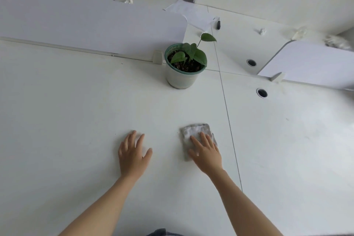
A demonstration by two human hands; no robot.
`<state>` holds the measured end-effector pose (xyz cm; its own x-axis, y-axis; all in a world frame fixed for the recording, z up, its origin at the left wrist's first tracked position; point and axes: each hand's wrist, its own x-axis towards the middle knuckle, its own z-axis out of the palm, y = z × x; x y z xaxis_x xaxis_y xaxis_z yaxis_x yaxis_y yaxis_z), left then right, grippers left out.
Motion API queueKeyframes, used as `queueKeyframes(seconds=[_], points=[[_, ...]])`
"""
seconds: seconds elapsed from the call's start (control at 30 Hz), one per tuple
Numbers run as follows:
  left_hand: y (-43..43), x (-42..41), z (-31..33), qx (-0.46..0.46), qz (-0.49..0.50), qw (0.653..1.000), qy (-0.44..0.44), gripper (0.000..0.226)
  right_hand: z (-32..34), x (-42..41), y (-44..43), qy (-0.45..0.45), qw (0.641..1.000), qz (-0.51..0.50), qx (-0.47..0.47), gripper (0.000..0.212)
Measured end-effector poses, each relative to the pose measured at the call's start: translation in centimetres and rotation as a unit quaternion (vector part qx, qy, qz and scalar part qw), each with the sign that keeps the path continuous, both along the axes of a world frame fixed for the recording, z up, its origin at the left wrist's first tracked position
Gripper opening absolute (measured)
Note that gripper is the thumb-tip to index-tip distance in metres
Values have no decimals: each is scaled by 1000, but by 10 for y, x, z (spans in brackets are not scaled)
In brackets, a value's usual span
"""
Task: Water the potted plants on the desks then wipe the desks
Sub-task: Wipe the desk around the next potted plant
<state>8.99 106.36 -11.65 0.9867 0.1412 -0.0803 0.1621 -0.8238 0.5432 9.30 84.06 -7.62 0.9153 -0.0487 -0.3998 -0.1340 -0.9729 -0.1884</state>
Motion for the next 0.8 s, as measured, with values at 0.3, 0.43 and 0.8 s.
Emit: queueKeyframes(seconds=[0.3,0.43,0.8], points=[[23,-12,31,-376,78,921,61,53,4,-19,-21,-62,969,-235,-38,25],[18,-31,37,-344,52,936,53,50,6,-31,1,-79,971,-219,-57,35],[27,-84,45,-210,-56,976,32,39,12,-106,45,-204,950,-229,66,37]])
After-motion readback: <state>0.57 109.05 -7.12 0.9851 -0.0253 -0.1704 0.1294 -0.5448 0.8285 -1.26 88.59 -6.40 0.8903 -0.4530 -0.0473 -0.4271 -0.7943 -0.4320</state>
